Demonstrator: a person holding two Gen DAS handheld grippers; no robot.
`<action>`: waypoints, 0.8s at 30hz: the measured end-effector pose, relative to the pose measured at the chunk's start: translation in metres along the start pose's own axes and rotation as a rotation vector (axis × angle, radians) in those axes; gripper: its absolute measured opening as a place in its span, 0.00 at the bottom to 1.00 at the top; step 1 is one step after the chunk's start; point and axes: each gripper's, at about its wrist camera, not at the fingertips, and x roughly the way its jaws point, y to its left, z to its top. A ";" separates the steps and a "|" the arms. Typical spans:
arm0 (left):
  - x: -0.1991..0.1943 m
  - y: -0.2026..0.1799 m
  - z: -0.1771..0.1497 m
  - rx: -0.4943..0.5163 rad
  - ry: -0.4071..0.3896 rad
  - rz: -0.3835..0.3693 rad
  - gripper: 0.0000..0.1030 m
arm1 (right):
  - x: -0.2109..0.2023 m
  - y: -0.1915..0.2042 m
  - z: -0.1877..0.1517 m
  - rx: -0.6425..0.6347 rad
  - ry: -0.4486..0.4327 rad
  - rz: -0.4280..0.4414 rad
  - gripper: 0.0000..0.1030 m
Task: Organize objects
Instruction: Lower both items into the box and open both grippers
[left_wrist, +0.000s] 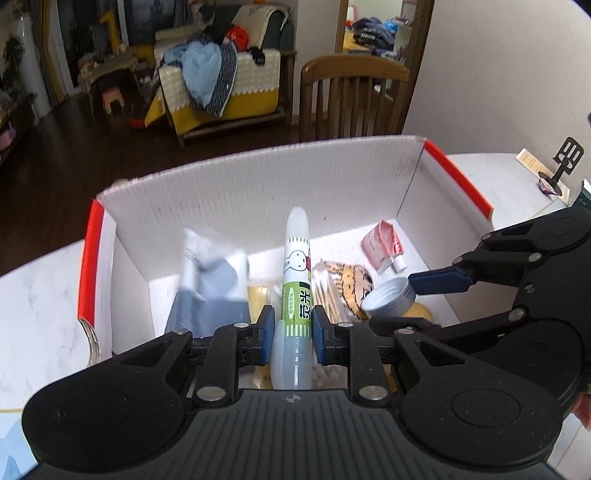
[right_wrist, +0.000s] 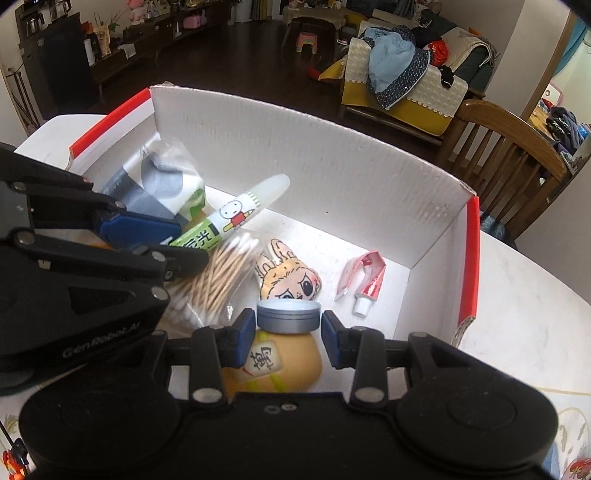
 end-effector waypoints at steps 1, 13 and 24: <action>0.001 0.001 0.000 -0.003 0.008 0.001 0.20 | 0.000 0.000 0.000 -0.001 0.001 -0.001 0.37; -0.001 0.002 0.000 -0.016 0.054 -0.003 0.20 | -0.012 -0.002 -0.008 -0.063 0.005 0.026 0.53; -0.028 0.001 -0.002 -0.031 0.002 0.000 0.20 | -0.044 -0.007 -0.017 -0.069 -0.046 0.029 0.57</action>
